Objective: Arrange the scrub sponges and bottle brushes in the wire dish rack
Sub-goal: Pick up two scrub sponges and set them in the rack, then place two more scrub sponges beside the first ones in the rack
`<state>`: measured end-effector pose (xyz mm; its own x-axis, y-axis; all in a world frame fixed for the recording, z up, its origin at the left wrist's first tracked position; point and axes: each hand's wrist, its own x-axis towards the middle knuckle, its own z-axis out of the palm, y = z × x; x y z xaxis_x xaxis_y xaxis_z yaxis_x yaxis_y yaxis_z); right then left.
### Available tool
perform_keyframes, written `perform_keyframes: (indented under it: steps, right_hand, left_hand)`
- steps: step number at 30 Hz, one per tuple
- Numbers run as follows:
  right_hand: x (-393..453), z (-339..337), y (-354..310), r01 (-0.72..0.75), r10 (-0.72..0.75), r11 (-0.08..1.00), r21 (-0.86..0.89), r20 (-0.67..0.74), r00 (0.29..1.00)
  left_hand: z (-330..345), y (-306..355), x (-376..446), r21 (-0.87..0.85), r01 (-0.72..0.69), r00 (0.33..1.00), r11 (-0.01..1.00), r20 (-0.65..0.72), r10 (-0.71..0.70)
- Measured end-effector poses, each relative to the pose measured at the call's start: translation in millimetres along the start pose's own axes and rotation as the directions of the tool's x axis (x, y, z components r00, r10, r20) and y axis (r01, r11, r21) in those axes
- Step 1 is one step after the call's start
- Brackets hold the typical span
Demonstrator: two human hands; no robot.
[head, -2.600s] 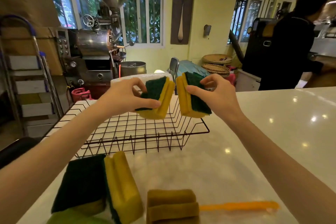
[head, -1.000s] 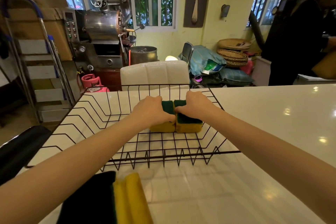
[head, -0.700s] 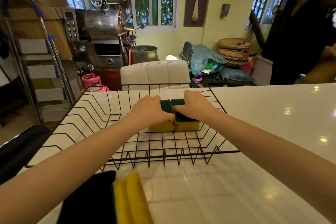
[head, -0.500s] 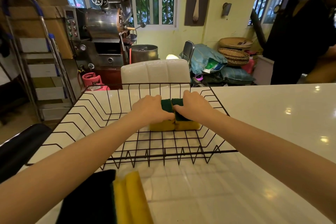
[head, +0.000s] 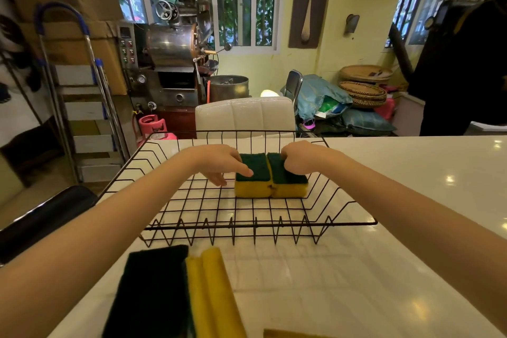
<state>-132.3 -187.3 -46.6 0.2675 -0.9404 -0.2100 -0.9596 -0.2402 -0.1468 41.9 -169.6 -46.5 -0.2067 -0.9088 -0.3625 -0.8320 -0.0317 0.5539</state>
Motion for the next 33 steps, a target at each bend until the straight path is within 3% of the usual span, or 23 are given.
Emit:
perform_keyframes:
  steps: [4, 8, 13, 16, 21, 26, 30, 33]
  right_hand:
    - [-19.3, 1.6, -11.8, 0.136, -0.122, 0.985, 0.104, -0.134, 0.984]
    - [-58.3, 5.8, -35.0, 0.388, -0.287, 0.889, 0.243, -0.364, 0.886]
    - [-111.1, 24.4, -61.8, 0.572, -0.408, 0.781, 0.252, -0.488, 0.772]
    - [-129.6, 39.0, -74.3, 0.640, -0.493, 0.729, 0.241, -0.464, 0.736]
    - [-150.2, 60.8, -81.7, 0.697, -0.590, 0.665, 0.269, -0.383, 0.711]
    - [-159.9, 80.1, -80.6, 0.743, -0.720, 0.668, 0.041, -0.216, 0.659]
    - [-160.5, 87.1, -78.3, 0.708, -0.707, 0.707, -0.006, -0.029, 0.706]
    - [-157.2, 86.4, -74.4, 0.690, -0.690, 0.724, -0.004, -0.004, 0.724]
  left_hand:
    - [-2.2, -3.6, -37.2, 0.046, -0.157, 0.979, 0.987, -0.128, 0.161]
    - [6.5, -13.1, -90.7, 0.034, -0.346, 0.895, 0.938, -0.289, 0.341]
    - [33.1, -31.7, -148.2, 0.123, -0.378, 0.830, 0.918, -0.395, 0.394]
    - [47.6, -40.4, -171.8, 0.158, -0.411, 0.825, 0.898, -0.355, 0.440]
    - [64.7, -61.1, -196.2, 0.063, -0.401, 0.858, 0.914, -0.323, 0.399]
    - [78.0, -80.7, -194.0, -0.011, -0.395, 0.867, 0.919, -0.334, 0.369]
    - [81.0, -92.7, -184.9, 0.037, -0.338, 0.883, 0.940, -0.333, 0.331]
    - [81.2, -96.1, -180.2, 0.089, -0.284, 0.909, 0.955, -0.292, 0.298]
